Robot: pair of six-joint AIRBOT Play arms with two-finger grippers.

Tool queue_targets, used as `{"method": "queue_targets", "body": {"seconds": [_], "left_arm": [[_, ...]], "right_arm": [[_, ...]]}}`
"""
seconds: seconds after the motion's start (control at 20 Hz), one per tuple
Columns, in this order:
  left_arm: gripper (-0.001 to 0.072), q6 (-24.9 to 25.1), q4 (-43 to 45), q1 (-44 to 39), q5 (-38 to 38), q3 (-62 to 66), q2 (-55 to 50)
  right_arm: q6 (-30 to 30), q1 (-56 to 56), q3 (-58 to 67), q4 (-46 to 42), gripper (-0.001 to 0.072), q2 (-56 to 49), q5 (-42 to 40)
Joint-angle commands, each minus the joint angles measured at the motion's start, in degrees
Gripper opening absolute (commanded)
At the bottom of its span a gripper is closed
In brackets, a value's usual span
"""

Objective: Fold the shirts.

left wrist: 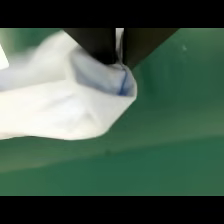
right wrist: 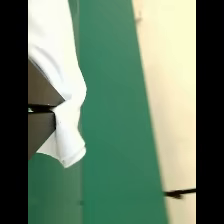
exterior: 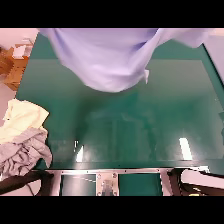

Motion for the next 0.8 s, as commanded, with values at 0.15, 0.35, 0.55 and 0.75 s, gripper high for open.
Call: {"method": "queue_targets", "body": {"seconds": [0.15, 0.35, 0.55, 0.75], "left_arm": [[0.0022, 0.5, 3.0, 0.1, 8.7, 0.3, 15.8], [0.0022, 2.4, 3.0, 0.1, 9.5, -3.4, 13.3], [0.0023, 3.9, 1.6, 0.1, 10.9, -11.1, 1.6], [0.0023, 11.9, -8.6, 0.1, 14.3, -13.0, -18.6]], "right_arm": [[-3.7, -0.3, -1.6, -2.7, 0.0014, 18.0, -0.3], [-4.6, -0.1, -9.7, -3.4, 0.0015, 22.1, 5.7], [-8.8, 5.9, -32.0, -2.8, 0.0016, 22.4, 6.6], [-12.3, 12.3, -63.4, -3.5, 0.0016, 22.3, -12.1]]}}
